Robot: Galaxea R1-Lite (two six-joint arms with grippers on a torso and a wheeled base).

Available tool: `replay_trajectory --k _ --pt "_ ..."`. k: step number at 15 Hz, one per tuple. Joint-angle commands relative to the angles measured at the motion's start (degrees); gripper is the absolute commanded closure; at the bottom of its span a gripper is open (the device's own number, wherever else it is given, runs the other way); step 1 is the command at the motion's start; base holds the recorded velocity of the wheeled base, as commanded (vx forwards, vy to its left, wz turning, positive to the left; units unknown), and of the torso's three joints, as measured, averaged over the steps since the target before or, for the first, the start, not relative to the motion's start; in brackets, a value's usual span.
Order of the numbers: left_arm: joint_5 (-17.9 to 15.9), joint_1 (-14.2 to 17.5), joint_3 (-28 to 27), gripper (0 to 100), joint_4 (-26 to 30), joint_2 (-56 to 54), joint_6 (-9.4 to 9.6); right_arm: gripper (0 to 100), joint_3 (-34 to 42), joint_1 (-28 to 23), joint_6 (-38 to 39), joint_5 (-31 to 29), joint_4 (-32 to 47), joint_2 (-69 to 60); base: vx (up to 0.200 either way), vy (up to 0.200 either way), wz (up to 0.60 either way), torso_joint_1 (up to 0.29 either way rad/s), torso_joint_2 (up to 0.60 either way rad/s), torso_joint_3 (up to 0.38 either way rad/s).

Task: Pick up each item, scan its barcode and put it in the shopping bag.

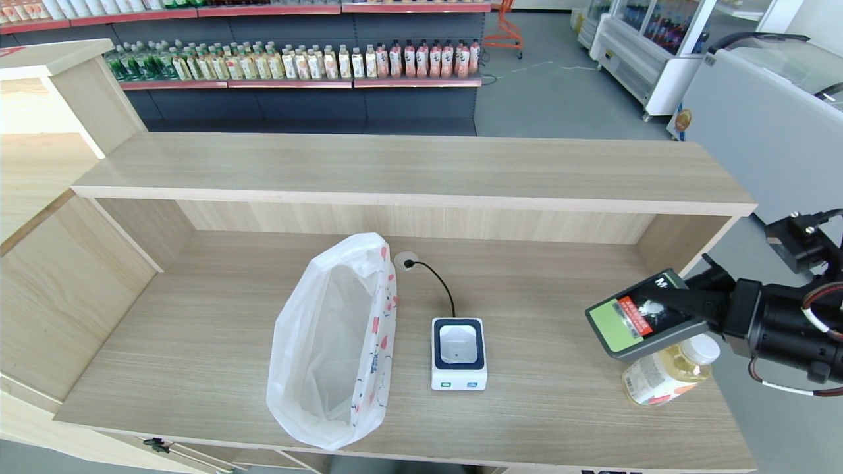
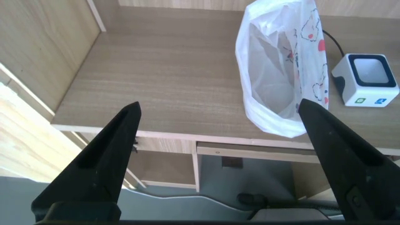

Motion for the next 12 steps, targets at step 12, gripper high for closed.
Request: replay_trajectory --k 12 --pt "0.0 0.0 0.0 0 0.0 0.0 0.09 100 3.1 0.3 -0.5 0.0 -0.1 0.9 0.0 0.067 0.0 0.0 0.0 0.001"
